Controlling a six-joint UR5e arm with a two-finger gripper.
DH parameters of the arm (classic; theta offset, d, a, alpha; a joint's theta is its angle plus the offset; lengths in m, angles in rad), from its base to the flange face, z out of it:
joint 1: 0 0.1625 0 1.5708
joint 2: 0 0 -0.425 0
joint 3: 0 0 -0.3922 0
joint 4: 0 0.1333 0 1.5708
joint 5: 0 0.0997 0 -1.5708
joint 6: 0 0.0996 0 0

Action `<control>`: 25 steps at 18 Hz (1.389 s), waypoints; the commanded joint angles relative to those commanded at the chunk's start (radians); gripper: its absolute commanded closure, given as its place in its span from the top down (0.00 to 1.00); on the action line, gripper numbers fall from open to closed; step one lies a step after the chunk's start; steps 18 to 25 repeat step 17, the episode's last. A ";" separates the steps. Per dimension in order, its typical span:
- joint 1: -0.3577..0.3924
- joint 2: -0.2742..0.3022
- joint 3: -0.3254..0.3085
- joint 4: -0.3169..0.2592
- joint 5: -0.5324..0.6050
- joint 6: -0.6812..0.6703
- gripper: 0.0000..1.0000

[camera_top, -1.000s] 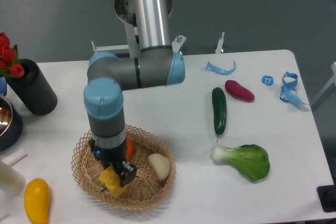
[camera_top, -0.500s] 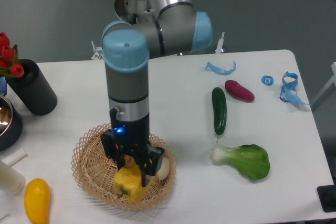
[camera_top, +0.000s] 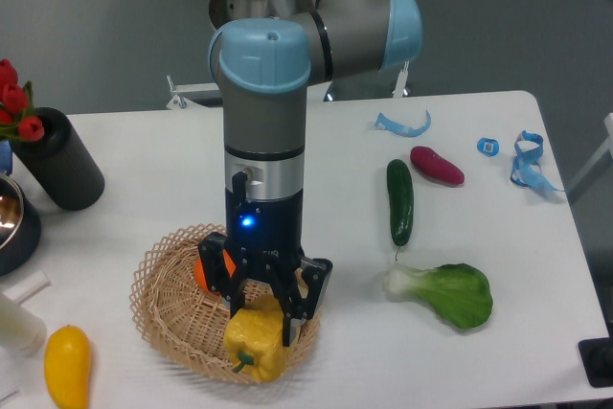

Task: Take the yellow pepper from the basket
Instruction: 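Lift the held yellow pepper up out of the basket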

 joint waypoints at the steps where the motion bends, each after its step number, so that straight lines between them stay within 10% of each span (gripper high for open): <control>1: 0.000 0.000 -0.006 0.000 0.000 0.000 0.31; 25: 0.014 0.012 -0.064 0.000 0.000 0.011 0.31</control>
